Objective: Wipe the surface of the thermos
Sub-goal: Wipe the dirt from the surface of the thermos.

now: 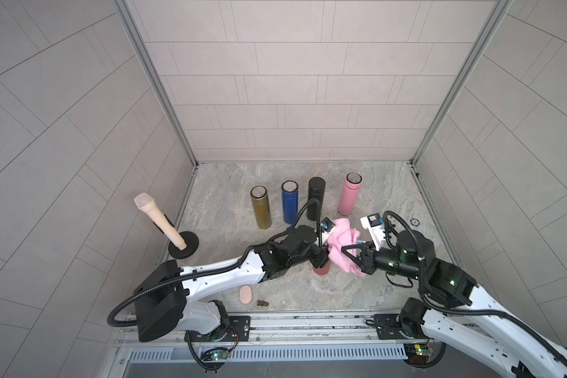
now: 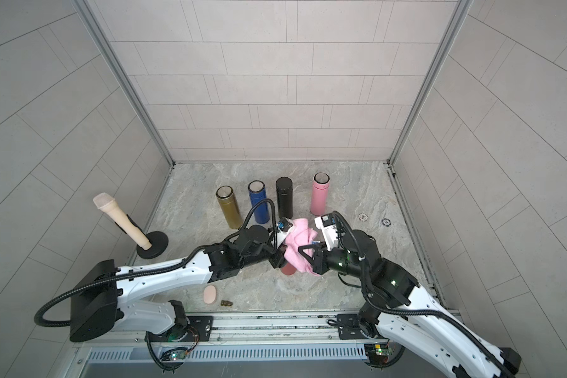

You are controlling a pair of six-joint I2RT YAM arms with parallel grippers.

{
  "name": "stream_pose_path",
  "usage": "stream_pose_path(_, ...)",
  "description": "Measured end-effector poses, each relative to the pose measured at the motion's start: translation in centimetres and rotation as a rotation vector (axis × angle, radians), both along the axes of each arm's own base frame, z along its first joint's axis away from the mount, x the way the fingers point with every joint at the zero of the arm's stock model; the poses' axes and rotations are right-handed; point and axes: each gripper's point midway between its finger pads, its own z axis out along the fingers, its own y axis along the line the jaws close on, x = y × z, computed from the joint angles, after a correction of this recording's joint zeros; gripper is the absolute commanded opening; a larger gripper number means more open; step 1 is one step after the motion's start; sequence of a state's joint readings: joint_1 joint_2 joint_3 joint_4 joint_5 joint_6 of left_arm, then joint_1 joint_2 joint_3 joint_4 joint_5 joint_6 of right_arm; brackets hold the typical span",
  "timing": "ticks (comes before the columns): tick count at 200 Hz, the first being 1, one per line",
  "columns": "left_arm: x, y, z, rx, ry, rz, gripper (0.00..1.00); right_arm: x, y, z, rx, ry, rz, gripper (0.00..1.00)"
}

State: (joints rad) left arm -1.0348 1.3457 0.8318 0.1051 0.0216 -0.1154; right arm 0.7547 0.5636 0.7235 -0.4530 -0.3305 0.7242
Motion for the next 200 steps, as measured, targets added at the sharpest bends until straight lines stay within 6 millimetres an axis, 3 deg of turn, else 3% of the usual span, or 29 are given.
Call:
stream_pose_path(21, 0.7, 1.1, 0.3, 0.001, 0.045, 0.076, 0.0, 0.3, -2.4, -0.9, -0.05, -0.019, -0.103, 0.0)
stream_pose_path(41, 1.3, 1.8, 1.7, -0.019, 0.081, 0.147, 0.0, 1.2, -3.4, -4.2, -0.15, 0.027, -0.17, 0.0)
stream_pose_path(77, 2.1, 3.6, 7.5, -0.14, 0.094, 0.292, 0.0, 1.5, -4.9, -10.4, -0.3, 0.111, -0.228, 0.0)
stream_pose_path(119, 3.1, 6.5, 12.4, -0.363, 0.149, 0.424, 0.0, 1.4, -4.6, -14.4, -0.308, 0.129, -0.212, 0.0)
stream_pose_path(153, 3.9, 6.5, 13.4, -0.535, 0.249, 0.442, 0.0, 1.8, -3.1, -14.4, -0.234, 0.096, -0.175, 0.0)
stream_pose_path(200, 3.8, 4.5, 12.1, -0.628, 0.355, 0.403, 0.0, 2.8, -0.6, -10.9, -0.098, 0.008, -0.126, 0.0)
